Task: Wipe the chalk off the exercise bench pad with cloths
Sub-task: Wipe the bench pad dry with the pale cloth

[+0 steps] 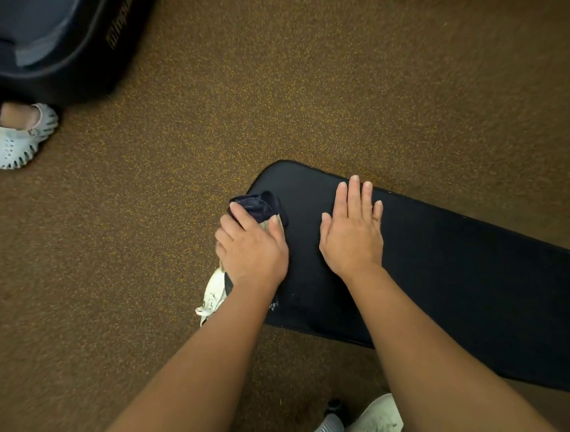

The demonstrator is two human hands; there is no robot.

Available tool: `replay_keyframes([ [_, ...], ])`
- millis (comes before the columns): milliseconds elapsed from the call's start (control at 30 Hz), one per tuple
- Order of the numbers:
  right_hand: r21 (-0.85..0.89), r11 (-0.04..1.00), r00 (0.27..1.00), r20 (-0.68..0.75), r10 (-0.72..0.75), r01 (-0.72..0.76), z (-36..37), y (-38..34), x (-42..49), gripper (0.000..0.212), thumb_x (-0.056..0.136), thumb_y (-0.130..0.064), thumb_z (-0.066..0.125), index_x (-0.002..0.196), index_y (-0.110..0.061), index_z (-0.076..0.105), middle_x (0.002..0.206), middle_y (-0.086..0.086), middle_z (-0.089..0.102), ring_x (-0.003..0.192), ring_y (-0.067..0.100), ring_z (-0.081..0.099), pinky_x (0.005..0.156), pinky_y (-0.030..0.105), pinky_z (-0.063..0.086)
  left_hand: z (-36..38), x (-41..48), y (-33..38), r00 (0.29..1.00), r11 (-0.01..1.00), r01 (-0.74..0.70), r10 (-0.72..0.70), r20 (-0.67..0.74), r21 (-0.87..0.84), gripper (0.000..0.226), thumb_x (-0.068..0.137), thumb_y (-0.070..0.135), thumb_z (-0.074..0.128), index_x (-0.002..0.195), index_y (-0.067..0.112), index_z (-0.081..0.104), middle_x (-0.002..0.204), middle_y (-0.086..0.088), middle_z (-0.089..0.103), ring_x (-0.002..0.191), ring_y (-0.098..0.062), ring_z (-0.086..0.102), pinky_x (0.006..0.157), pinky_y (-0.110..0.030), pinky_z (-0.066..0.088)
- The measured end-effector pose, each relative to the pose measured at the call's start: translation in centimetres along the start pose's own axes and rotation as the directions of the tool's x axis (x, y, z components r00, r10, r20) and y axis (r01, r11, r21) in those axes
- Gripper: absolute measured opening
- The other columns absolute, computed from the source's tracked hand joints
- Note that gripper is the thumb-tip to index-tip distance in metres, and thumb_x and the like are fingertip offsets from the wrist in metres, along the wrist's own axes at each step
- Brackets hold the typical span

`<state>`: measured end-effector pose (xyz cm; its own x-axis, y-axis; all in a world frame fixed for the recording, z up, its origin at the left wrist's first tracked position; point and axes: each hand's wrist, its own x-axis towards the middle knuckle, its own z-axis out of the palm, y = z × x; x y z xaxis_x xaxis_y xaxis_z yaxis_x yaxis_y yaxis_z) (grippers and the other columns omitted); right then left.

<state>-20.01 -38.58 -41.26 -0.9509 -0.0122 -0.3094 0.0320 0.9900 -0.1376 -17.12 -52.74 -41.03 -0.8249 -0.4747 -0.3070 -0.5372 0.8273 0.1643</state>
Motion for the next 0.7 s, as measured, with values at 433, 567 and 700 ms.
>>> replay_keyframes([
  [433,0.011,1.000,0.999,-0.050,-0.014,0.014,0.4,0.0,-0.1,0.062,0.102,-0.036,0.024,0.153,-0.008,0.005,0.161,0.011,-0.004,0.148,0.029,-0.009,0.119,0.047,-0.002,0.7,-2.0,-2.7,0.991,0.992,-0.125,0.125,-0.039,0.003,0.074,0.094,0.056,0.029,0.147,0.006,0.019,0.143,-0.026,0.032,0.120,-0.042,0.039,0.093,-0.052,0.040],
  [567,0.021,0.999,0.997,-0.069,-0.026,0.027,0.5,0.2,-0.2,0.062,0.102,-0.037,0.025,0.153,-0.009,0.007,0.162,0.011,-0.002,0.148,0.029,-0.008,0.119,0.046,-0.003,0.6,-0.3,-1.5,0.987,0.987,-0.158,0.158,-0.005,0.036,0.074,0.094,0.054,0.026,0.149,0.006,0.013,0.153,-0.024,0.017,0.140,-0.041,0.016,0.112,-0.053,0.022],
  [700,0.022,0.998,0.994,-0.095,-0.058,0.060,1.0,0.2,-0.7,0.061,0.101,-0.036,0.028,0.152,-0.007,0.013,0.161,0.013,0.004,0.148,0.029,-0.004,0.119,0.047,-0.002,1.0,-1.1,-2.8,0.914,0.912,-0.396,0.403,-0.050,0.110,0.070,0.096,0.053,0.029,0.149,0.009,0.020,0.156,-0.020,0.015,0.144,-0.037,0.009,0.115,-0.054,0.015],
])
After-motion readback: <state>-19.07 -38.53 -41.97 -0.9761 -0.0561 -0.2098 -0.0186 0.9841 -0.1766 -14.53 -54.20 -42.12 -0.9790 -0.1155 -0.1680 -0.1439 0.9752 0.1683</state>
